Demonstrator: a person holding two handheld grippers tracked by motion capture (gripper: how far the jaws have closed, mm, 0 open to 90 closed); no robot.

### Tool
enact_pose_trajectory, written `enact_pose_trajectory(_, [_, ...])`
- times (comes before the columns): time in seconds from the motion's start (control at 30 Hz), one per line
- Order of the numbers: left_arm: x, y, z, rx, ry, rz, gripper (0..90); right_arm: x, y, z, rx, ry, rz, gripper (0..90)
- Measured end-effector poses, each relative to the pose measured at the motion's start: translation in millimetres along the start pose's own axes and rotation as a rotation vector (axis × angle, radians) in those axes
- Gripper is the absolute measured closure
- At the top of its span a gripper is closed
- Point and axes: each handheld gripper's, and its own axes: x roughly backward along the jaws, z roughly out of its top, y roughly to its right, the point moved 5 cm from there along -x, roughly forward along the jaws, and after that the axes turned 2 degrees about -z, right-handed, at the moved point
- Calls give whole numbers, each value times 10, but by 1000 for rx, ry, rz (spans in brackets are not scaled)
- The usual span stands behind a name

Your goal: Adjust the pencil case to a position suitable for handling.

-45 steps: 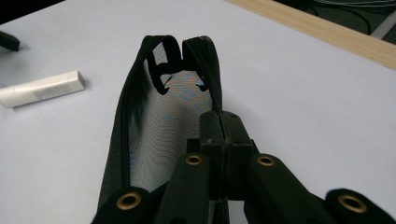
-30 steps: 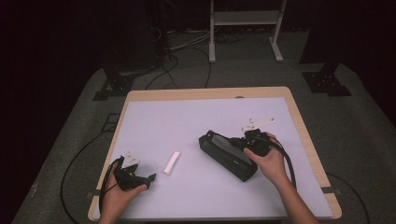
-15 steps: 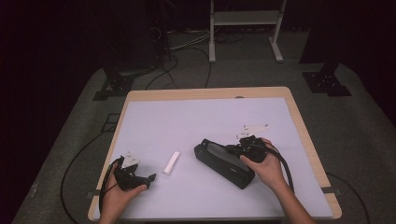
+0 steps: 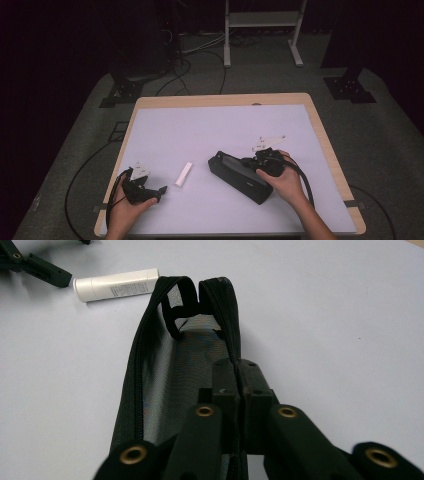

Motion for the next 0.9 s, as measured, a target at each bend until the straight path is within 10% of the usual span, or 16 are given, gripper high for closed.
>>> enact_pose_trajectory(0.47, [0,0,0,-1,0,1,27,212,-11,26,-31,45,30,604])
enact_pose_trajectory(0.9, [0,0,0,1,0,-1,27,464,200,-69,-68,70,-54,421])
